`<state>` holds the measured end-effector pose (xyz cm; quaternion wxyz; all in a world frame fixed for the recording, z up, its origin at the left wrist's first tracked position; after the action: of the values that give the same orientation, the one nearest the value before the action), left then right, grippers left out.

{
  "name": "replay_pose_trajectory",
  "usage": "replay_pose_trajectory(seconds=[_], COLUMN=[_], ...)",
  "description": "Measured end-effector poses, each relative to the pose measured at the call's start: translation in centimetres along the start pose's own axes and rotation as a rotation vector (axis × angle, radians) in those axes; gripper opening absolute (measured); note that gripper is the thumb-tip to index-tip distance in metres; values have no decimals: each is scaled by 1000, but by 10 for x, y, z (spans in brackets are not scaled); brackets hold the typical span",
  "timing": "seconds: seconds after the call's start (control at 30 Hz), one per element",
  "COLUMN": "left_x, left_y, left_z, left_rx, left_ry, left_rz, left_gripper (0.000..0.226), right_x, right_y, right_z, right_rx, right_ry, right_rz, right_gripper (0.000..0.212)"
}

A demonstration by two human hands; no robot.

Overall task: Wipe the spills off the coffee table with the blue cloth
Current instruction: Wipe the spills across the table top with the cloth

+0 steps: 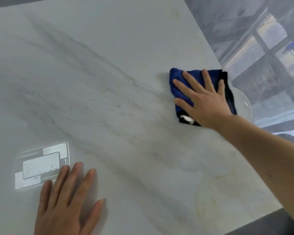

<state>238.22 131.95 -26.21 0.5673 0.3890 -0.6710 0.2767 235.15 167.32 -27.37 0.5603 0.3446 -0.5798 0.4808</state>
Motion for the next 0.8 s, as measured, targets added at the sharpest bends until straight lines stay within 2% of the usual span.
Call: replay_pose_trajectory(seconds=[0.1,0.27,0.4,0.53,0.67,0.8], left_x=[0,1,2,1,-1,-2], left_y=[0,-1,0,0,-3,-4], left_z=[0,0,-3,-2,-2,0], left_rx=[-1,7,-7,-9,1,25], left_ry=[-9,-35,-13,4,-9,-34], left_rz=[7,7,8,14,34,55], left_gripper=[59,61,59,58,61,67], right_x=[0,-9,-13,-21,-19,-14], right_y=[-4,-57,-114,-134,-106,-62], right_z=[-24,-39,-6,34,42,22], right_rx=[-43,-147,-24,150,239,199], right_ry=[-17,29,-6,-73,-116,-75], right_rz=[3,32,38,90,116,66], right_gripper=[71,57,58,53,57,66])
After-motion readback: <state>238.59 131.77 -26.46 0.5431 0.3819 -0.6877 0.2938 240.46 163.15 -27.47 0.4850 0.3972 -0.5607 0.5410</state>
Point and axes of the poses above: each hand's wrist, its own y-axis towards the middle knuckle, its own x-axis out of the back of the hand, z = x × y, the point moved 8 cm from there along y, towards the middle knuckle, and after that the axes turned 2 degrees about -z, right-handed, at the moved point
